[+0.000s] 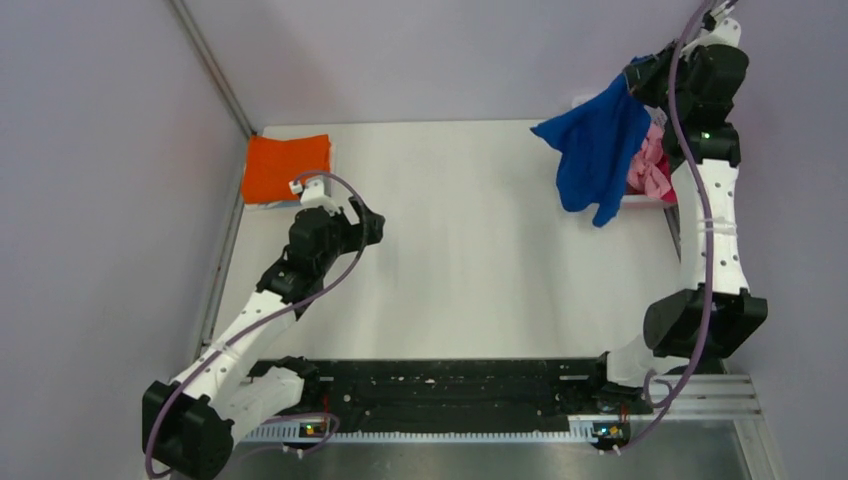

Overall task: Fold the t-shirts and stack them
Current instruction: Move the tshirt to the center of the board

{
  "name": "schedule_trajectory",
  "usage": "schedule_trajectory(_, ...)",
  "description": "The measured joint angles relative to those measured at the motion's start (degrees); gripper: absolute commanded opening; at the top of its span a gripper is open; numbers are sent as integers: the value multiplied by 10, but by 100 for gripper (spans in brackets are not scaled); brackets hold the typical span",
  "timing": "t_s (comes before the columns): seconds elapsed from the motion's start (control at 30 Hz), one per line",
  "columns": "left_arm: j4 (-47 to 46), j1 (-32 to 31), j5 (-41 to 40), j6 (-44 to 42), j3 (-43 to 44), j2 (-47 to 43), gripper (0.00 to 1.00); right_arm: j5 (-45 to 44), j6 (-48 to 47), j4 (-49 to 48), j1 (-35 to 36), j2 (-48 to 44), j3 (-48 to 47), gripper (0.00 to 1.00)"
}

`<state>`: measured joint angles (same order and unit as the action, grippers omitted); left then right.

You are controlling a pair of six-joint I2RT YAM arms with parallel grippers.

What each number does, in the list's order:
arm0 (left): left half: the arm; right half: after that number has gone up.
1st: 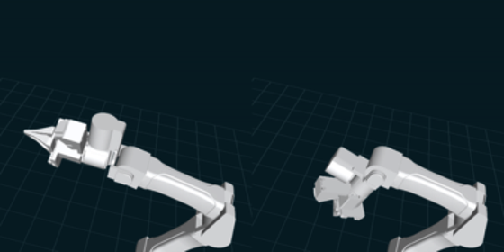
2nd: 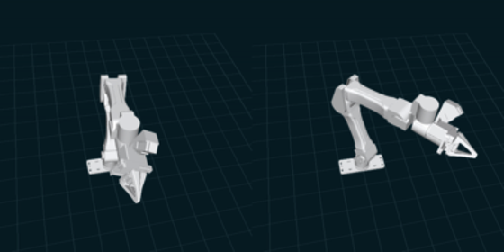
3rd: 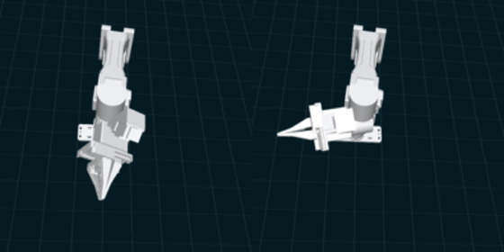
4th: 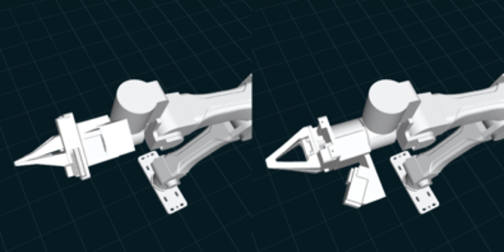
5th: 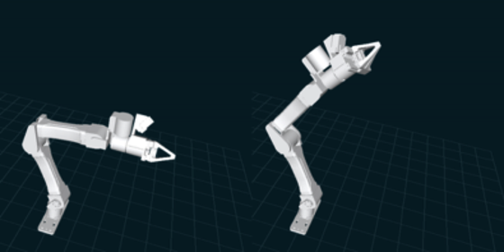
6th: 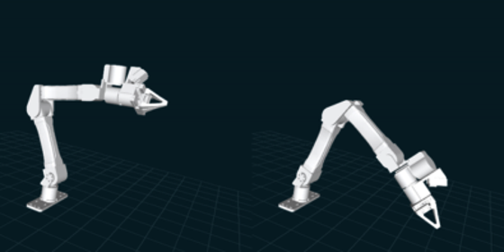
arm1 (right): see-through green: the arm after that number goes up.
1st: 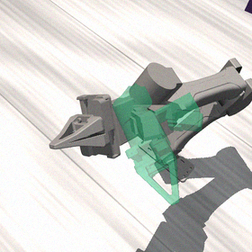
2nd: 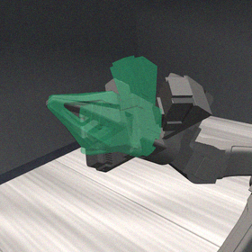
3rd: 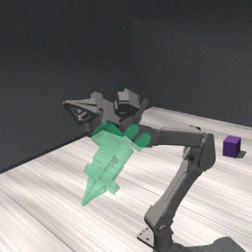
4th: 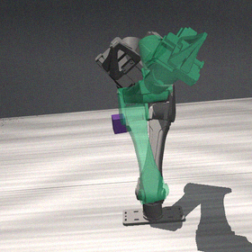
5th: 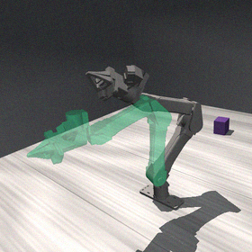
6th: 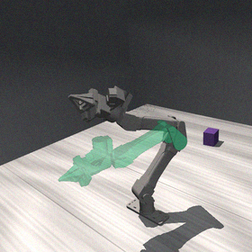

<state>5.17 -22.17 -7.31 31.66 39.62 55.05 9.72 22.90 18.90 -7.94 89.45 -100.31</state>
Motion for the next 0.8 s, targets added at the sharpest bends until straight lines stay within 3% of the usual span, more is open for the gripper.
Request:
schedule_trajectory(0.27, 0, 0, 0, 3, -2, -12, 99, 184, 88, -92, 19, -54, -10, 0)
schedule_trajectory(0.63, 25, 0, -23, 15, -4, -84, 99, 320, 117, -96, 249, -54, -37, 0)
schedule_trajectory(0.8, 38, 0, -51, 20, -6, -122, 99, 362, 111, -108, 299, -53, -27, 4)
